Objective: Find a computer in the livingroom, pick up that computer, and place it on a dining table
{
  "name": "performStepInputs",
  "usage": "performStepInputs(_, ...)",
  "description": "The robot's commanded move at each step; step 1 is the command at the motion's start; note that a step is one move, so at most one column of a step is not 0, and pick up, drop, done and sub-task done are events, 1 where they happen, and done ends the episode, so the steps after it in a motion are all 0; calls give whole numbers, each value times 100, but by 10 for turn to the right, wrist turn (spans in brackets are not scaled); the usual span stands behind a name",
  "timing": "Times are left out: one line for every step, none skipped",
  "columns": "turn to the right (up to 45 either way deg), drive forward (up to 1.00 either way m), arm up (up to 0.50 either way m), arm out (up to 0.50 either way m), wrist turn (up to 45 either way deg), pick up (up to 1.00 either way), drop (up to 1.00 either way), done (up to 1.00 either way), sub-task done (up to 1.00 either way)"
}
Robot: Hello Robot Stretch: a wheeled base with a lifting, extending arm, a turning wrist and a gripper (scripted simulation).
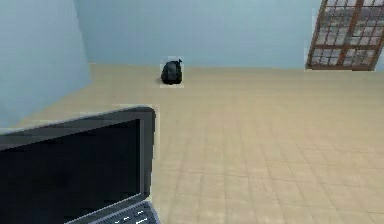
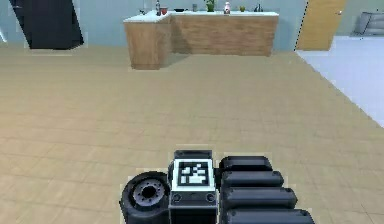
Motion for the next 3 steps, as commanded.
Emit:
performStepInputs(-240,0,0,0,0,0,0,0,0)
performStepInputs(0,50,0,0,0,0,0,0,0)
performStepInputs(-450,0,0,0,0,0,0,0,0)
